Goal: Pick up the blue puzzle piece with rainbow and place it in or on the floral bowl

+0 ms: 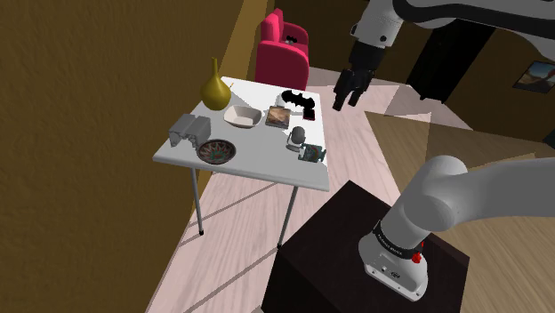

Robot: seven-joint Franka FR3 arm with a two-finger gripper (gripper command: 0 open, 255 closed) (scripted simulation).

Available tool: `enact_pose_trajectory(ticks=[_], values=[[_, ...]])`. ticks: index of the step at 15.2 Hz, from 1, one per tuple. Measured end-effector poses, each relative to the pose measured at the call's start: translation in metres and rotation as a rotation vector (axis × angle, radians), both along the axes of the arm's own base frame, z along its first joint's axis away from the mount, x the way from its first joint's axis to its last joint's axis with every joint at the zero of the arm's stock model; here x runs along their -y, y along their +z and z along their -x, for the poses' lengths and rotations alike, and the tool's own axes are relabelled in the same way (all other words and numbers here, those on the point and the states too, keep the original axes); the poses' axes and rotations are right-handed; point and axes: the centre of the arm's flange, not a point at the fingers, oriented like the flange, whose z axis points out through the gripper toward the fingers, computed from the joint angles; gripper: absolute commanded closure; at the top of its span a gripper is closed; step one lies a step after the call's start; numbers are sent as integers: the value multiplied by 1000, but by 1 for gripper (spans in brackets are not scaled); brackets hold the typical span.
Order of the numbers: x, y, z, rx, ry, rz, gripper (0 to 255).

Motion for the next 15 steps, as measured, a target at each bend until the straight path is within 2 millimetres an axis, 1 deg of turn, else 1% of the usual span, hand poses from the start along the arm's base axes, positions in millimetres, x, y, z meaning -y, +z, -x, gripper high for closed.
enact_pose_trajectory(ticks=[2, 5, 6, 7, 15], values=[[3, -3, -1, 1, 9, 1, 0], [23, -30, -6, 3, 60, 7, 0], [29, -42, -9, 3, 80, 9, 0], [40, -49, -10, 5, 99, 11, 0], [99, -129, -35, 16, 265, 30, 0]])
